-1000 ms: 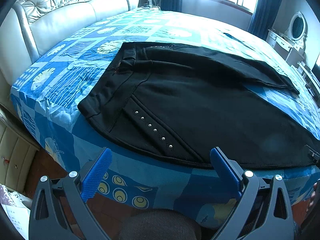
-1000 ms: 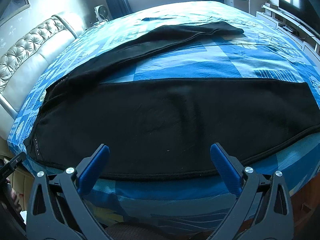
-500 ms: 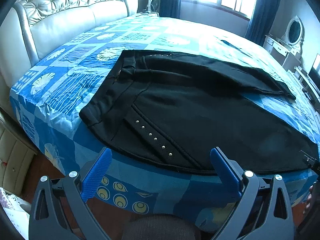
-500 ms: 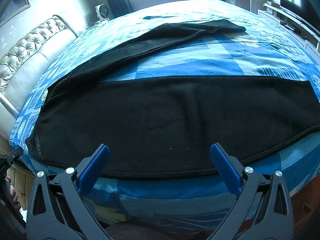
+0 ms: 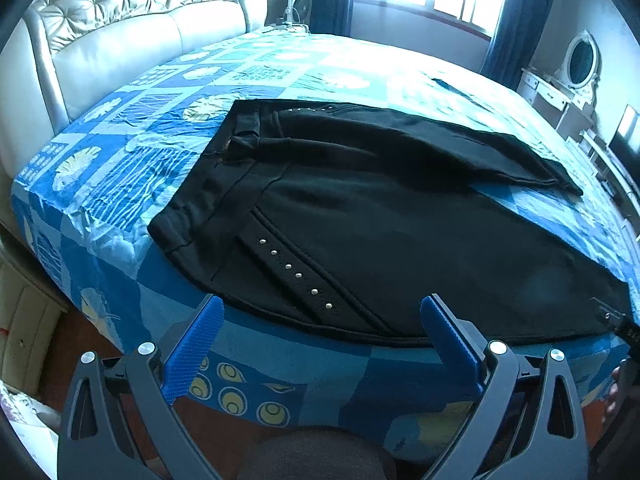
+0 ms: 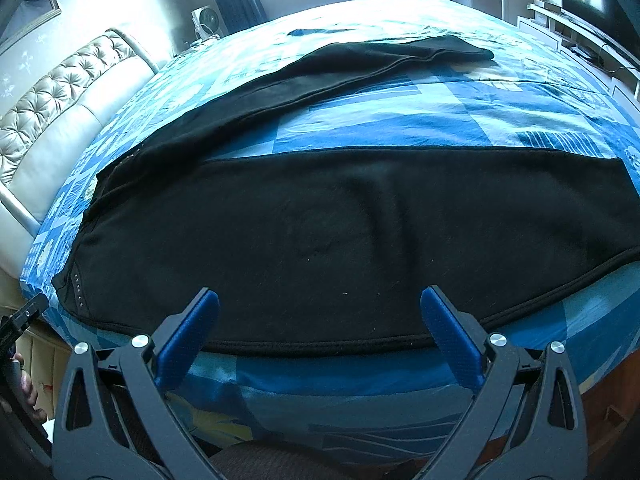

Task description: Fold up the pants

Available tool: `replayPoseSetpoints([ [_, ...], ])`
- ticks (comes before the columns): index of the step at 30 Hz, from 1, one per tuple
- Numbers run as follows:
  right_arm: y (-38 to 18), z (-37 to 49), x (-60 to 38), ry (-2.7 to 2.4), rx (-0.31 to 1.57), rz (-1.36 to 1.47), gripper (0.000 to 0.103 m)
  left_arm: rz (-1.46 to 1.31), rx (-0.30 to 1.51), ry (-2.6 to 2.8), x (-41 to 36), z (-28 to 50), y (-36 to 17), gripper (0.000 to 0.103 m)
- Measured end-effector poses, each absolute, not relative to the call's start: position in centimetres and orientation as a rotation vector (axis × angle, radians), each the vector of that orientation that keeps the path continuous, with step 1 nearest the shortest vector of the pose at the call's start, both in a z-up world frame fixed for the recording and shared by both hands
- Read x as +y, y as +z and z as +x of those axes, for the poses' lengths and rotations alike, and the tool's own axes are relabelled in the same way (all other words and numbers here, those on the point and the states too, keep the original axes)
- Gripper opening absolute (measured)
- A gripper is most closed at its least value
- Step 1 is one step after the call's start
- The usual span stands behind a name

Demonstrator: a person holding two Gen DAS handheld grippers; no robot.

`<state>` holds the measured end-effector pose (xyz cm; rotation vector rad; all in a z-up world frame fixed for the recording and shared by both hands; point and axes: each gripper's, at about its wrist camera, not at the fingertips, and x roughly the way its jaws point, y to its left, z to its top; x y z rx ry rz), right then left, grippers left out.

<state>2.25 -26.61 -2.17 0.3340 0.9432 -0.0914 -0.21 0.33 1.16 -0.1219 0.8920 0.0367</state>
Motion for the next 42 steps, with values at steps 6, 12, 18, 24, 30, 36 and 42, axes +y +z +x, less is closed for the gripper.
replayPoseSetpoints([
  [6, -2.4, 2.2, -26.6, -0.089, 0.950, 0.345, 0.101, -0.108, 0.898, 0.036, 0.2, -0.1, 1.1, 0.099],
  [12, -2.3, 2.2, -26.7, -0.084, 0.949, 0.342, 0.101, -0.073, 0.884, 0.033, -0.1, -0.3, 1.3, 0.099],
  [18, -2.2, 2.2, -26.8, -0.082, 0.947, 0.346, 0.101, -0.065, 0.903, 0.035, -0.3, -0.2, 1.2, 0.099],
  [24, -2.1, 2.2, -26.9, -0.070, 0.957, 0.346, 0.101, -0.012, 0.906, 0.000, -0.6, 0.0, 1.3, 0.099],
  [30, -2.1, 2.4, -26.2, -0.033, 0.974, 0.331, 0.101, 0.011, 0.891, -0.085, 0.2, 1.4, 2.6, 0.099],
  [36, -1.6, 2.5, -25.3, 0.018, 0.974, 0.309, 0.101, -0.106, 0.917, -0.157, 6.2, 7.5, 3.2, 0.099],
  [42, -0.7, 3.8, -23.8, 0.130, 0.969, 0.291, 0.101, -0.064, 0.907, -0.095, 13.2, 17.4, 2.4, 0.099],
])
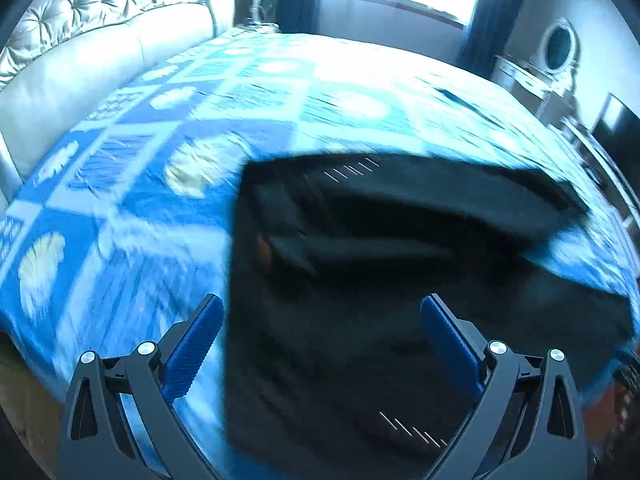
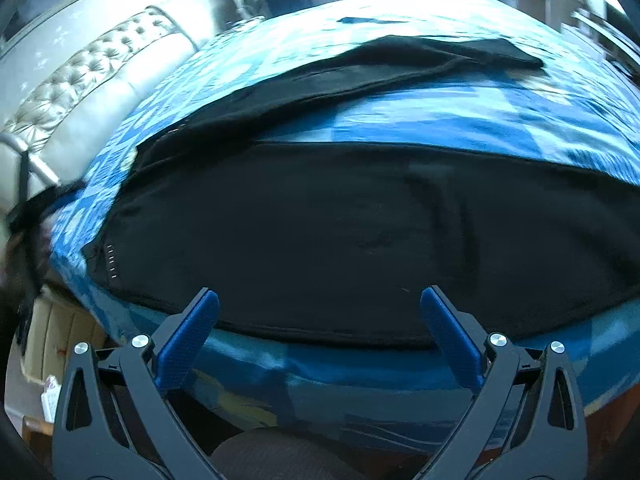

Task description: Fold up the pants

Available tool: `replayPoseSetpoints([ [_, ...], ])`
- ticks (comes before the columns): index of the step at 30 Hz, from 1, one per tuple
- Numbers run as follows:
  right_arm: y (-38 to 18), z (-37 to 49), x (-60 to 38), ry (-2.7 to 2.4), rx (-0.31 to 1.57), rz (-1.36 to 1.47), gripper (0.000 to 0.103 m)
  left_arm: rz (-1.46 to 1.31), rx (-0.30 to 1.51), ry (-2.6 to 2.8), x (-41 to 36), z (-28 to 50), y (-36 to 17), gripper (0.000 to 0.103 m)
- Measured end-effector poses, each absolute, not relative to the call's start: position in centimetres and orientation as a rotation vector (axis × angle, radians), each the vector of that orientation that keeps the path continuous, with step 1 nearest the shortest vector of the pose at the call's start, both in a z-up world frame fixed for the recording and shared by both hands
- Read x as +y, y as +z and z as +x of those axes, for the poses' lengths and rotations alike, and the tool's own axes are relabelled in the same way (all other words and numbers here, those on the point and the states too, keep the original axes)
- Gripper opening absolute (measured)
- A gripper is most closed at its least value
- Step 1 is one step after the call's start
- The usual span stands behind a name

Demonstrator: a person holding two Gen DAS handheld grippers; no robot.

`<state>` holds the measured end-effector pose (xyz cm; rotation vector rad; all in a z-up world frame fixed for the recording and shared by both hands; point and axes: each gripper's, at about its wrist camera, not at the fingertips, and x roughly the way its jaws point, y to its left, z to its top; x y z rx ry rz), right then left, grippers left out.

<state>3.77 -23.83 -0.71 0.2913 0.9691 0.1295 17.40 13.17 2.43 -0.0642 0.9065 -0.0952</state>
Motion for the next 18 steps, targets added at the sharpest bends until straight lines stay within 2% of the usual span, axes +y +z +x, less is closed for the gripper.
replayPoseSetpoints([
  [8, 0.7, 10.7, -23.2, 0.300, 0.943, 0.235, 0.101, -0.103, 0.956, 0.006, 19.7, 30.4, -3.4, 0.098],
  [15, 0.1, 16.8, -23.2, 0.325, 0.942, 0.182, 0.101, -0.134, 0.971, -0.053, 21.1, 35.2, -6.3, 0.097],
  [18, -0.5, 19.1, -23.2, 0.352, 0.953, 0.204, 0.101, -0.115, 0.970, -0.128, 20.3, 35.8, -6.5, 0.056],
])
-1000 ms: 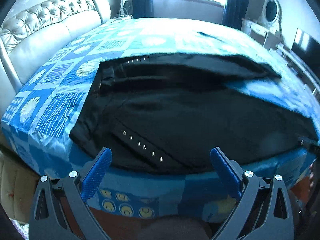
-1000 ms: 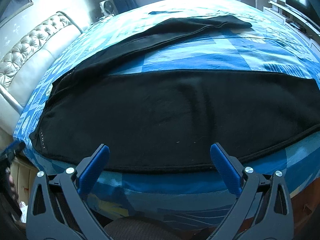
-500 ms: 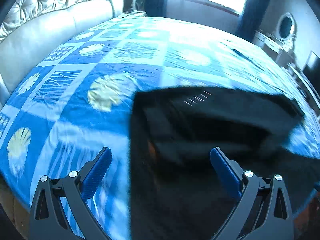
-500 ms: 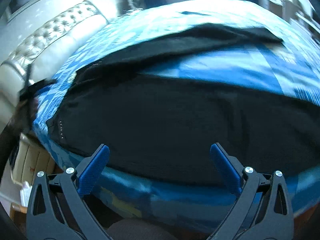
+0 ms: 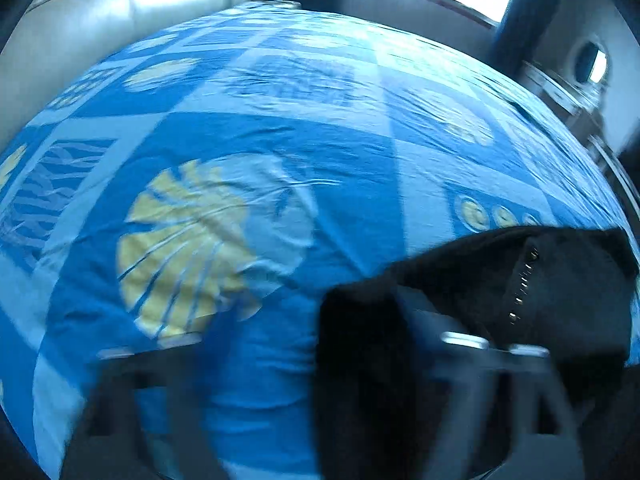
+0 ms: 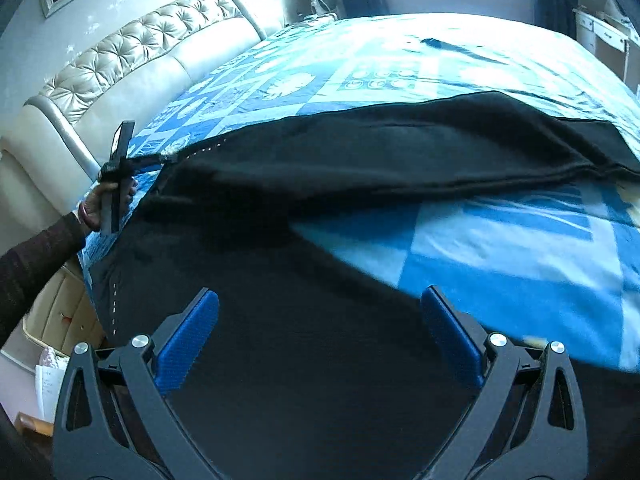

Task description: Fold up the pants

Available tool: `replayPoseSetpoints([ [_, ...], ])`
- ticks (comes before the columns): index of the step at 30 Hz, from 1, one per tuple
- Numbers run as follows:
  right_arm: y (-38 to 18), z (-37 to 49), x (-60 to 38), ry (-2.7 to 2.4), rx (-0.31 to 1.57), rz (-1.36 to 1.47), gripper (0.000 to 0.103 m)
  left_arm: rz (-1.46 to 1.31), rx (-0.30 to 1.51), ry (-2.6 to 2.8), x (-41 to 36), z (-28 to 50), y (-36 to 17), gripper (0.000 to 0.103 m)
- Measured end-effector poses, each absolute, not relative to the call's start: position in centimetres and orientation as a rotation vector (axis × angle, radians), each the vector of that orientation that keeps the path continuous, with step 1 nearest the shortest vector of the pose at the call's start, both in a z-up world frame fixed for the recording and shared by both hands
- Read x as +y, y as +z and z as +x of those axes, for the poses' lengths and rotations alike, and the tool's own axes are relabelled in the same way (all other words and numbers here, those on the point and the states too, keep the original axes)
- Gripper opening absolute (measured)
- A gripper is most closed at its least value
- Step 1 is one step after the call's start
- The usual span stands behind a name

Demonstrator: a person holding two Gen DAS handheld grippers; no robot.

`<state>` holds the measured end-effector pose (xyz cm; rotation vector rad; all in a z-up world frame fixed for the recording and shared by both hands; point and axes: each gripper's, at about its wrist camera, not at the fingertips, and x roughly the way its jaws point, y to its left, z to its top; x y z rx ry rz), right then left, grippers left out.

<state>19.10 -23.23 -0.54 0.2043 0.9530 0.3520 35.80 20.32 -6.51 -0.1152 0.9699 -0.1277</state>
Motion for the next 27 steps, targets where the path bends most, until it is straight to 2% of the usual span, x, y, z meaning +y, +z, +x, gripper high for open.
replayPoseSetpoints([
  [3, -0.3, 21.3, -23.1, 0.396, 0.956, 0.206, 0.101, -0.120, 0.969, -0.195, 19.9, 35.6, -6.3, 0.033],
  [6, 1.1, 24.2, -22.4, 0.458, 0.931, 0.155, 0.101, -0.137, 0.979, -0.210, 20.1, 35.5, -6.2, 0.028],
  [9, 2.1, 29.0, -21.8, 0.502, 0.916, 0.053, 0.101, -0.185, 0.979, -0.251, 20.5, 35.5, -6.0, 0.015],
  [12, 1.6, 35.0, -21.6, 0.536, 0.948, -0.035, 0.101, -0.212, 0.971, -0.270, 20.6, 35.5, -5.9, 0.011],
  [17, -1.1, 44.2, -20.5, 0.500, 1.022, -0.231, 0.100, -0.206, 0.971, -0.266, 20.3, 35.5, -5.9, 0.011],
  [19, -2.8, 46.7, -19.8, 0.503, 1.082, -0.324, 0.083, -0.193, 0.969, -0.265, 20.2, 35.6, -6.0, 0.011],
  [20, -3.8, 47.7, -19.5, 0.507, 1.123, -0.368, 0.070, -0.188, 0.969, -0.266, 20.2, 35.6, -6.1, 0.011],
  [21, -4.7, 48.5, -19.2, 0.508, 1.156, -0.402, 0.067, -0.180, 0.967, -0.267, 20.1, 35.6, -6.1, 0.011],
  [23, -6.3, 49.5, -19.1, 0.504, 1.197, -0.462, 0.069, -0.162, 0.967, -0.270, 20.0, 35.7, -6.2, 0.012],
  [24, -6.6, 49.8, -19.1, 0.504, 1.204, -0.471, 0.078, -0.151, 0.967, -0.272, 19.9, 35.8, -6.2, 0.012],
  [25, -6.8, 50.2, -19.3, 0.497, 1.201, -0.474, 0.083, -0.138, 0.968, -0.271, 19.8, 35.9, -6.3, 0.013],
  [26, -7.0, 50.4, -19.7, 0.523, 1.216, -0.430, 0.081, -0.126, 0.971, -0.269, 19.7, 36.0, -6.3, 0.013],
  [27, -7.2, 50.6, -20.1, 0.556, 1.246, -0.370, 0.060, -0.112, 0.974, -0.266, 19.5, 36.1, -6.3, 0.013],
])
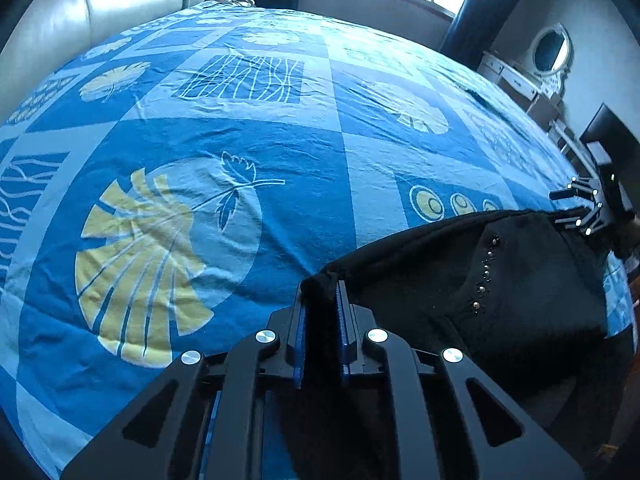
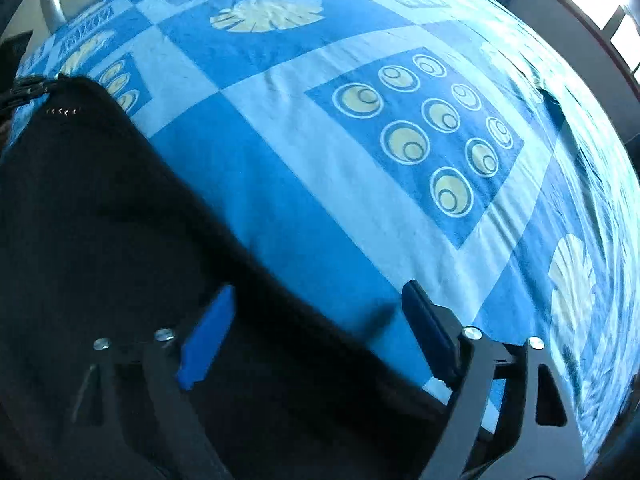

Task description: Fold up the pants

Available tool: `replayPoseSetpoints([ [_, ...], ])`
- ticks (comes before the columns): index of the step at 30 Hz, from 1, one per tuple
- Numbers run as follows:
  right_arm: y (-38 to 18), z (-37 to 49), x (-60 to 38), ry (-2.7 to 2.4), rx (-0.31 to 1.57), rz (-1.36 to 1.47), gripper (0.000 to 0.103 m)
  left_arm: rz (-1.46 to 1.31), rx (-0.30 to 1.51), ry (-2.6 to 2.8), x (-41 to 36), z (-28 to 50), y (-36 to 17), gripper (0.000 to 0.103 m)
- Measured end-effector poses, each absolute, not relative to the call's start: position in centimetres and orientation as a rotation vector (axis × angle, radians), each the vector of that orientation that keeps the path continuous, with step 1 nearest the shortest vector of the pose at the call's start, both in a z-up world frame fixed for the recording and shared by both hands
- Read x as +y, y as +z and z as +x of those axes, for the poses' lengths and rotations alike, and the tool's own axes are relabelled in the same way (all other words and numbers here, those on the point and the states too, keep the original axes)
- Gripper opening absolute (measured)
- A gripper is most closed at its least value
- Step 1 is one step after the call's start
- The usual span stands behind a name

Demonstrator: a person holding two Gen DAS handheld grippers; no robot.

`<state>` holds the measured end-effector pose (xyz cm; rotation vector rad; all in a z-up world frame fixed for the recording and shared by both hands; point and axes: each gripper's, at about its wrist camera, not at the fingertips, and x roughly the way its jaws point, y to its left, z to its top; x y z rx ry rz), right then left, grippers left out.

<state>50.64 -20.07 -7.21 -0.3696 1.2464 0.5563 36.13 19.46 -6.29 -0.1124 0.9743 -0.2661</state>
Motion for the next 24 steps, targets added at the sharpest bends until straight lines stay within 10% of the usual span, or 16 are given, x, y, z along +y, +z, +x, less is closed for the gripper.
replayPoseSetpoints([
  [3, -6.5, 49.6, -20.1, 0.614, 1.250, -0.321, 0.007, -0.086, 0.984, -0.263, 18.9, 36.5, -6.2, 0.011],
  [16, 4.5, 29.2, -19.1, 0.455, 0.752, -0.530, 0.006, -0.209, 0.797, -0.330, 19.3, 30.4, 1.0, 0.008],
  [24, 0.6, 13.7, -17.7, 0.426, 0.767, -0.531, 0.006, -0.237, 0.795, -0.380, 20.0, 18.7, 2.4, 0.009],
])
